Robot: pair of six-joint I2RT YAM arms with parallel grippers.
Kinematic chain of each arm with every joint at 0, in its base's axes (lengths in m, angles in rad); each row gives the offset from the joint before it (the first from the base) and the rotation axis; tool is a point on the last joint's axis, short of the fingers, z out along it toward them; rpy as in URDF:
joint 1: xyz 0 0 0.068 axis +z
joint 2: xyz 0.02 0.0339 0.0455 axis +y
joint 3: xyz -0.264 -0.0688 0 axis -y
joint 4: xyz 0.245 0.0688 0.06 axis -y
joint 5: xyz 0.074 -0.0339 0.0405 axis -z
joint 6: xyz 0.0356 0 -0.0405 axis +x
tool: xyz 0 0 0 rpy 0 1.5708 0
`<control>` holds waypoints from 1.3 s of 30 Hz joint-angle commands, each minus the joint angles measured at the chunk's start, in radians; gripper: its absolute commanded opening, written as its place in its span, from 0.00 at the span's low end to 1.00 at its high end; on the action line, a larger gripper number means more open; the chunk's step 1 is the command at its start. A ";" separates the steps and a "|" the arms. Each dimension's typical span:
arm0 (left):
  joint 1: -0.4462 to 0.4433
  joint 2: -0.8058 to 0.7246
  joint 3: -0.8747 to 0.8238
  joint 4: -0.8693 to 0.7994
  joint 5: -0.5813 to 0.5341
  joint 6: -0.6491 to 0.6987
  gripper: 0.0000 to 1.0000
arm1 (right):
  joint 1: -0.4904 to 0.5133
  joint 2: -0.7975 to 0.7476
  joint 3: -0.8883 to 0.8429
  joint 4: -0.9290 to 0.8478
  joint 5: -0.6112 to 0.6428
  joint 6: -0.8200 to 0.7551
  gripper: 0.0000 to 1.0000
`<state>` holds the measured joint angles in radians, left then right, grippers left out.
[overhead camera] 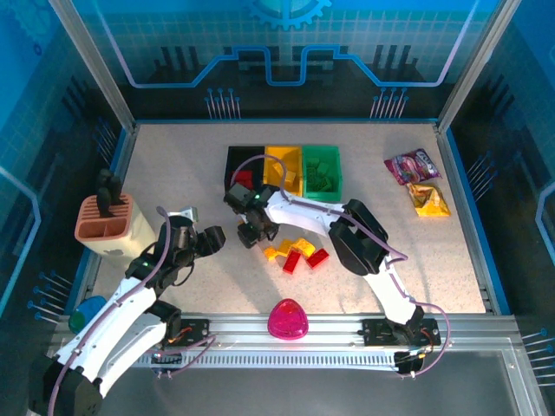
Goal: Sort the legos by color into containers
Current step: Pick up the lego from the center of the table, then place the lego in the container.
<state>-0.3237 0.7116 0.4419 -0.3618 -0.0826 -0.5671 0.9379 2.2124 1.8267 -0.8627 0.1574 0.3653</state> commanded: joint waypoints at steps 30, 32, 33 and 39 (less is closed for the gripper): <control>-0.003 -0.074 0.032 -0.072 0.003 -0.010 0.66 | -0.191 0.314 0.715 0.007 0.102 -0.166 0.86; -0.003 -0.074 0.035 -0.074 0.008 -0.014 0.66 | -0.191 0.313 0.721 0.014 0.117 -0.167 0.92; -0.002 -0.074 0.037 -0.076 0.009 -0.014 0.66 | -0.190 0.309 0.722 0.012 0.125 -0.163 0.93; -0.003 -0.086 0.039 -0.087 0.009 -0.010 0.66 | -0.176 0.212 0.594 0.038 0.157 -0.156 0.93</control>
<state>-0.3237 0.6380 0.4500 -0.4294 -0.0814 -0.5755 0.7525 2.5122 2.4718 -0.8433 0.2810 0.2047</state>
